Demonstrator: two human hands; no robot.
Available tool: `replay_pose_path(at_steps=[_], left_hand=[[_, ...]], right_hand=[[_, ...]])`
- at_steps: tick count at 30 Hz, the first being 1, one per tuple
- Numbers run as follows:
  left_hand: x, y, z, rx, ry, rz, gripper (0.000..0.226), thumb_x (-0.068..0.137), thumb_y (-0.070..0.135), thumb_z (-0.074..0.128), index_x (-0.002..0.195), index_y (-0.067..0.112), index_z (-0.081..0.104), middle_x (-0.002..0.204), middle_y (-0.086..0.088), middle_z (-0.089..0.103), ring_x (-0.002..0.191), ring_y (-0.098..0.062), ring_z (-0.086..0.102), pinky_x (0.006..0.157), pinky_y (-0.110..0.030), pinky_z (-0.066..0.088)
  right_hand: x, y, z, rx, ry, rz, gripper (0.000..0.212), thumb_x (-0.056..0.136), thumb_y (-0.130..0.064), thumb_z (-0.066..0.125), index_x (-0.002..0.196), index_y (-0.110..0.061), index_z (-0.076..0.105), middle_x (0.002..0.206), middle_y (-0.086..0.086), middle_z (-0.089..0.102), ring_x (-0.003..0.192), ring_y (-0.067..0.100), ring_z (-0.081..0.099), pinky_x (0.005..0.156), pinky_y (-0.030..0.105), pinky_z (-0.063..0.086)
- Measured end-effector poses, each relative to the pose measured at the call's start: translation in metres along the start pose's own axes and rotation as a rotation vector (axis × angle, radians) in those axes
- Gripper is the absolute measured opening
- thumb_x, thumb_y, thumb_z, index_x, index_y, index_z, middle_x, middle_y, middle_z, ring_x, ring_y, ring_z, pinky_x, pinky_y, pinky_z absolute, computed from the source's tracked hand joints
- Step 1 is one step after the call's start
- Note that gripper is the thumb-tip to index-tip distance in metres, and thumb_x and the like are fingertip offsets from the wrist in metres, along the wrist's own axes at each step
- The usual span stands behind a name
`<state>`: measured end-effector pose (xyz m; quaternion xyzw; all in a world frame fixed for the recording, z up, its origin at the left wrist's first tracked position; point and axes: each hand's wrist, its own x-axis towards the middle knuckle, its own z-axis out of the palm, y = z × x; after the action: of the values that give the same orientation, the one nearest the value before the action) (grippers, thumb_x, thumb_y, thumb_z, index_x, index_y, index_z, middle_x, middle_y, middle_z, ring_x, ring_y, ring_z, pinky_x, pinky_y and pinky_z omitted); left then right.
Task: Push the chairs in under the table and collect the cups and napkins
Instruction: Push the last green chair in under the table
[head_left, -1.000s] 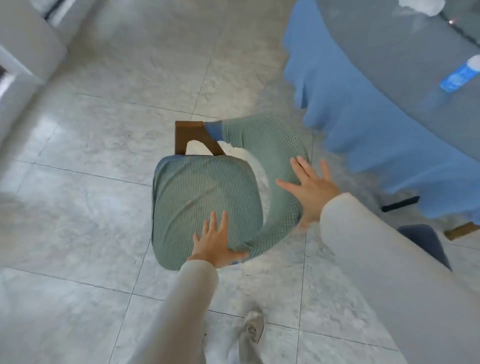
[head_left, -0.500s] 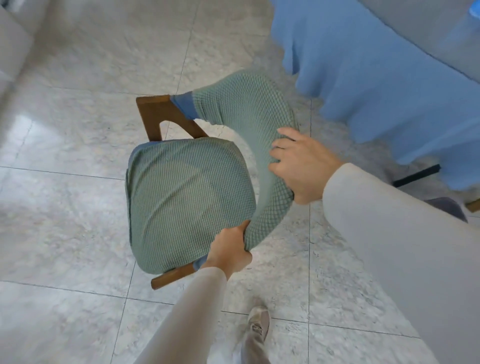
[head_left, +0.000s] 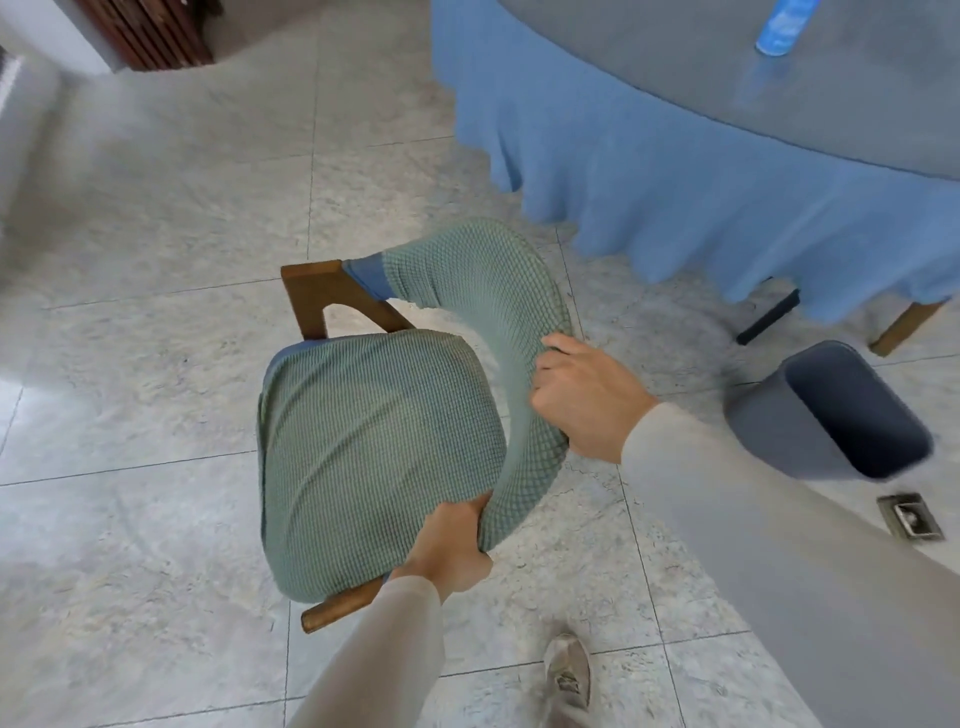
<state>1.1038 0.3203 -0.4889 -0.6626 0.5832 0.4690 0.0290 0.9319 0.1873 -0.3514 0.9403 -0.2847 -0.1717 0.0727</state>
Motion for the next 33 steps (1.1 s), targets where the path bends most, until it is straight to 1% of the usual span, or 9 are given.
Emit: replay_pose_path(at_steps=[3,7,13,16,20,24,28,30,33], left_hand=[[-0.015,-0.031,-0.011,0.050,-0.064,0.065,0.079,0.080,0.004,0.063,0.147,0.042,0.046,0.096,0.009,0.072,0.076,-0.014,0.070,0.061,-0.026,0.060],[-0.035,-0.082,-0.032,0.187,-0.145,0.185,0.073,0.079,0.004,0.061,0.140,0.044,0.052,0.087,0.009,0.071,0.070,-0.012,0.066,0.050,-0.017,0.046],[-0.070,-0.154,-0.067,0.395,-0.237,0.322,0.066,0.079,0.005,0.061,0.132,0.045,0.057,0.094,0.012,0.066,0.084,-0.013,0.067,0.068,-0.023,0.051],[-0.087,-0.187,-0.084,0.488,-0.263,0.362,0.059,0.079,0.005,0.060,0.126,0.042,0.061,0.097,0.012,0.066,0.087,-0.014,0.066,0.069,-0.024,0.049],[-0.110,-0.237,-0.115,0.567,-0.228,0.380,0.056,0.082,0.004,0.058,0.122,0.042,0.064,0.105,0.009,0.071,0.095,-0.017,0.068,0.080,-0.035,0.058],[-0.142,-0.299,-0.156,0.667,-0.044,0.356,0.040,0.089,0.010,0.062,0.117,0.037,0.068,0.112,0.008,0.070,0.111,-0.018,0.063,0.092,-0.031,0.050],[-0.191,-0.353,-0.187,0.731,0.105,0.351,0.043,0.084,0.012,0.062,0.121,0.032,0.065,0.126,0.012,0.065,0.128,-0.014,0.051,0.113,-0.029,0.033],[-0.221,-0.373,-0.197,0.676,0.131,0.359,0.044,0.079,0.010,0.062,0.118,0.030,0.066,0.123,0.010,0.065,0.126,-0.014,0.051,0.111,-0.030,0.036],[-0.267,-0.395,-0.212,0.474,0.143,0.355,0.042,0.073,0.005,0.060,0.108,0.025,0.070,0.111,0.004,0.070,0.110,-0.021,0.061,0.092,-0.036,0.049]], right_hand=[[-0.006,-0.036,-0.009,0.039,-0.076,0.086,0.018,0.080,-0.011,0.061,0.094,-0.016,0.071,0.095,0.001,0.068,0.102,0.024,0.057,0.116,0.041,0.025],[-0.011,-0.099,-0.025,0.127,-0.101,0.236,0.015,0.078,-0.010,0.061,0.089,-0.016,0.069,0.089,0.000,0.066,0.095,0.023,0.055,0.112,0.040,0.029],[-0.015,-0.199,-0.046,0.221,-0.149,0.381,0.017,0.076,-0.010,0.056,0.085,-0.019,0.067,0.083,-0.002,0.064,0.088,0.023,0.055,0.106,0.036,0.028],[-0.015,-0.245,-0.059,0.237,-0.100,0.452,0.008,0.060,-0.016,0.070,0.065,-0.020,0.067,0.063,-0.005,0.062,0.070,0.021,0.058,0.094,0.034,0.045],[-0.001,-0.309,-0.078,0.319,-0.040,0.479,0.022,0.045,-0.029,0.082,0.055,-0.021,0.064,0.052,-0.007,0.059,0.060,0.020,0.057,0.077,0.034,0.054],[0.042,-0.386,-0.096,0.390,-0.074,0.442,0.033,0.072,-0.050,0.074,0.071,-0.018,0.067,0.066,-0.003,0.066,0.074,0.023,0.061,0.086,0.037,0.047],[0.100,-0.469,-0.129,0.473,-0.080,0.482,0.041,0.081,-0.057,0.069,0.081,-0.016,0.064,0.074,0.002,0.068,0.077,0.026,0.063,0.090,0.042,0.042],[0.134,-0.504,-0.150,0.562,-0.099,0.531,0.038,0.087,-0.054,0.064,0.087,-0.017,0.058,0.081,0.005,0.068,0.083,0.027,0.062,0.090,0.043,0.037],[0.184,-0.553,-0.182,0.641,-0.049,0.571,0.022,0.087,-0.038,0.068,0.083,-0.023,0.054,0.086,0.004,0.069,0.086,0.028,0.063,0.088,0.041,0.036]])
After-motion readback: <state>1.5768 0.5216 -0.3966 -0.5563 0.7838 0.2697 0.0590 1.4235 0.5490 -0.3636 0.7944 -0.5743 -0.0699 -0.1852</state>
